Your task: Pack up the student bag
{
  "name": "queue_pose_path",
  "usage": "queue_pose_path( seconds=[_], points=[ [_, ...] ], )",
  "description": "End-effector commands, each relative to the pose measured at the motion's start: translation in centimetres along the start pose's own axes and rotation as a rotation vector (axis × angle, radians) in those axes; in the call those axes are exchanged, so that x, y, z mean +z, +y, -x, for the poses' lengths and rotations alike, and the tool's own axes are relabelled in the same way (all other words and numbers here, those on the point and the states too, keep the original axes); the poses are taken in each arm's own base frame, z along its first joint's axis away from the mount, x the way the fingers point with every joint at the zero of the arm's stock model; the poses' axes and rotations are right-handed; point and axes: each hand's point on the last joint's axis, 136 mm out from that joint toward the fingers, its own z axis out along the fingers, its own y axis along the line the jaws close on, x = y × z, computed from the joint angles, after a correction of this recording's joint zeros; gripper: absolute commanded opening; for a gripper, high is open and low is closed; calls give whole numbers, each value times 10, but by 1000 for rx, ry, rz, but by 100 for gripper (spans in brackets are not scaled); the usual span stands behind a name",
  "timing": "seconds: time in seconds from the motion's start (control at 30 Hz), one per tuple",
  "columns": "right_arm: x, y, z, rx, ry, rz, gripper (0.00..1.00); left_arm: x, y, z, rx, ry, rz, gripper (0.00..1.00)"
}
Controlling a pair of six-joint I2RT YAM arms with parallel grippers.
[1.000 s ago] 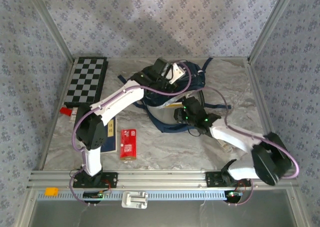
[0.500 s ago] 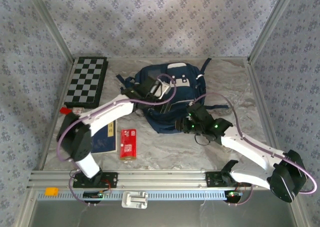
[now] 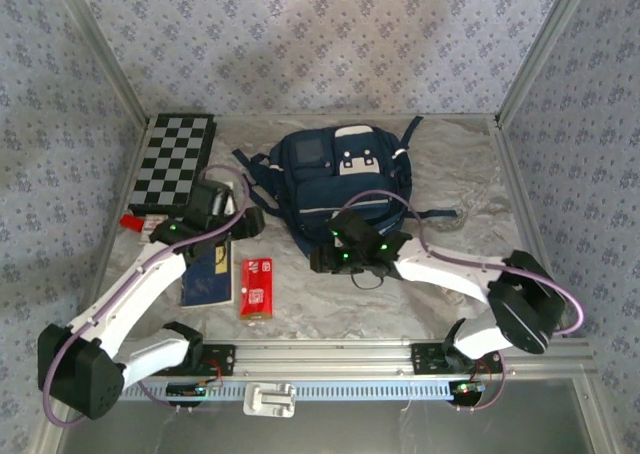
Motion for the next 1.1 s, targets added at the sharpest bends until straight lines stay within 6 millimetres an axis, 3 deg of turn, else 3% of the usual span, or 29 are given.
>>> queue_pose_path(
  seconds=[0.0,0.27,0.43,0.53,0.73,0.87,0.93,1.07],
  points=[
    [12,28,14,-26,-46,23,52,-6,43,-12,-143,11,109,79],
    [39,41,9,-85,-39,-23,56,2,124,-47,-367,52,294,90],
    [43,34,6,-89,-27,-46,57,8,165,-66,-497,78,389,97],
    [44,31,4,-85,-20,-47,57,13,178,-70,-545,79,405,98],
    [39,24,5,-76,-26,-48,57,29,180,-79,-579,133,380,100],
    [34,17,7,-64,-33,-58,57,39,157,-85,-607,131,243,98],
    [33,12,9,-60,-32,-70,57,35,151,-87,-598,129,244,97],
    [37,11,9,-71,-18,-90,58,35,119,-92,-592,137,147,92]
  ],
)
